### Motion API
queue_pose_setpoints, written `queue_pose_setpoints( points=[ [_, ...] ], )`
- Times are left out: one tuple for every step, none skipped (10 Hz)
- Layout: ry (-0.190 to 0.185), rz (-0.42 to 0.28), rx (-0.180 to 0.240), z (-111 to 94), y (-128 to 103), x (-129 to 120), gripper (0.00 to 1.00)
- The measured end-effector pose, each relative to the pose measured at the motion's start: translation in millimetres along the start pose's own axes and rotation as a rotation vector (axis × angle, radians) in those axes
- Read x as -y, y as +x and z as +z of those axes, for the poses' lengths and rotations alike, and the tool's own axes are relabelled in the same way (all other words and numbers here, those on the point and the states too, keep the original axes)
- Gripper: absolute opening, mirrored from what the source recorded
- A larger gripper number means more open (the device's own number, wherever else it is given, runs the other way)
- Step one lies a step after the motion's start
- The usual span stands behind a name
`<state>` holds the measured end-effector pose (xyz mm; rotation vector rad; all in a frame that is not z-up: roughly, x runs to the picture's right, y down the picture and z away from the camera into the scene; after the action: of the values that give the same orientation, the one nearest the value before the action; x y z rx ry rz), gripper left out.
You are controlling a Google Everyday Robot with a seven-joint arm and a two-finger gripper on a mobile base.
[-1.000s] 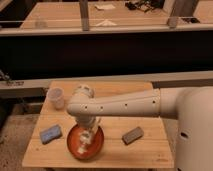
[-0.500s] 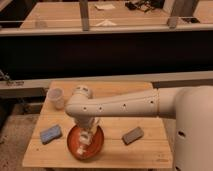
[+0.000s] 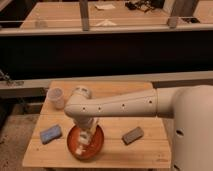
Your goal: Place the bottle in the ceramic bowl
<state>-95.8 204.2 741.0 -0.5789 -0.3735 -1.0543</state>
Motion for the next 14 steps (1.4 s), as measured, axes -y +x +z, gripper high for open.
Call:
queue_pose_setpoints(
  points=[
    [0.0, -0.001, 0.0, 0.5, -0.1, 0.2, 0.55],
    [0.0, -0.001, 0.001, 1.1, -0.6, 0.4, 0.6],
    [0.0, -0.002, 0.004, 2.2, -1.6, 1.1, 0.64],
    [0.0, -0.003, 0.005, 3.0, -2.0, 1.9, 0.69],
    [0.001, -0.003, 0.005, 2.9, -1.9, 2.6, 0.7],
    [0.001, -0.005, 0.007, 3.5, -2.4, 3.4, 0.68],
    [0.0, -0.007, 0.008, 4.3, -2.8, 3.6, 0.65],
    [0.001, -0.007, 0.008, 4.7, -2.4, 3.8, 0.65],
    [0.0, -0.006, 0.01, 5.5, -2.8, 3.6, 0.65],
    [-0.001, -0.007, 0.012, 6.0, -3.3, 3.8, 0.65],
    [-0.001, -0.007, 0.013, 5.8, -3.4, 4.1, 0.65],
    [-0.001, -0.007, 0.013, 6.2, -3.5, 3.8, 0.65],
    [-0.001, -0.007, 0.014, 6.2, -3.6, 3.9, 0.65],
    [-0.001, -0.007, 0.013, 6.2, -3.4, 3.8, 0.65]
  ],
)
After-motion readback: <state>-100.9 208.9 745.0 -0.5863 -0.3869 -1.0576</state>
